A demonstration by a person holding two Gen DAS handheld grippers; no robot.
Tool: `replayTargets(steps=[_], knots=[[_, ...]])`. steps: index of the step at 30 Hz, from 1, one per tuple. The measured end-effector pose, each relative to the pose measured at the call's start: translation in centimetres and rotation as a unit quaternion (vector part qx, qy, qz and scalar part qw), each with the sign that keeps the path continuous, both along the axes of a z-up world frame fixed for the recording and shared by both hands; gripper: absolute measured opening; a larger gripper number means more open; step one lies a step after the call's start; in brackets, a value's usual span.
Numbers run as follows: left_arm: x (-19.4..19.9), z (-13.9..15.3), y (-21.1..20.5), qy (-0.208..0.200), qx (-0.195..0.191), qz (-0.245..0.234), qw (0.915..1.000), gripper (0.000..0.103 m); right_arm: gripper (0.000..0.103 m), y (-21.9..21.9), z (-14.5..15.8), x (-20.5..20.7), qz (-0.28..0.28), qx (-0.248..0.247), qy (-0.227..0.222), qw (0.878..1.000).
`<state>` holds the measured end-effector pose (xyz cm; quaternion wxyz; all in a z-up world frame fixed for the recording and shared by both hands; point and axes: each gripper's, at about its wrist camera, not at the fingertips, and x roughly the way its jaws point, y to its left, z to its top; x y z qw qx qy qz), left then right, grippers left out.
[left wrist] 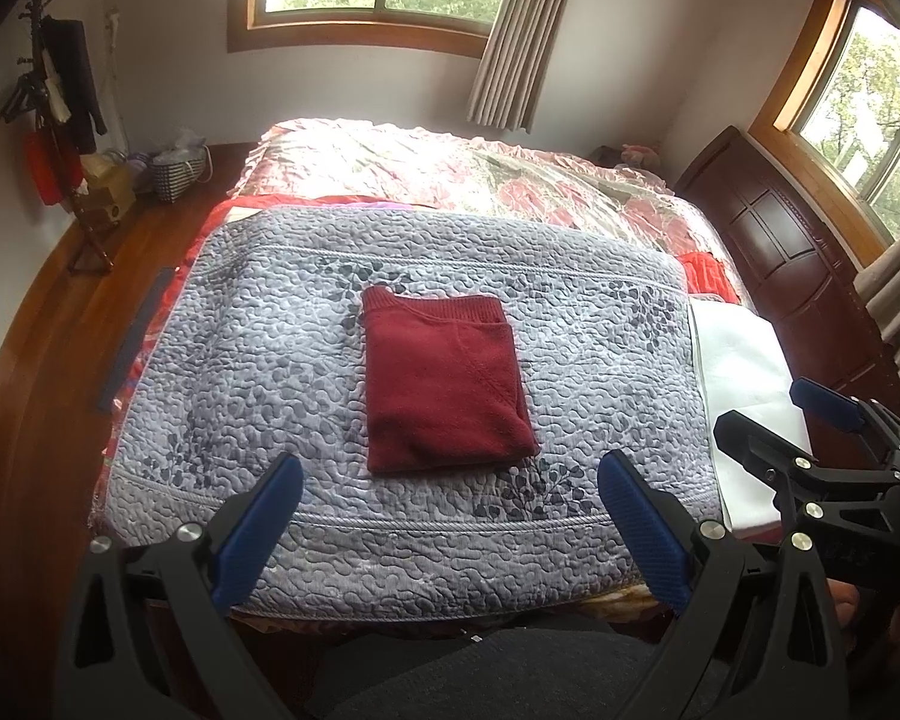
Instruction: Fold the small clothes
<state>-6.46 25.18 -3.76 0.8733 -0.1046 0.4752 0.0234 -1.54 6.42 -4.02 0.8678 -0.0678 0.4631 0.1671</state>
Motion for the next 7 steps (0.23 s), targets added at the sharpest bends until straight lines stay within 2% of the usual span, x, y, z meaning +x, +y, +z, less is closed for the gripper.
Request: replayTargets(steps=[7], knots=[[0.45, 0.03, 0.17, 0.000, 0.004, 0.004, 1.0000, 0.099, 0.100, 0.15, -0.06, 0.81, 0.000, 0.001, 0.003, 1.000]])
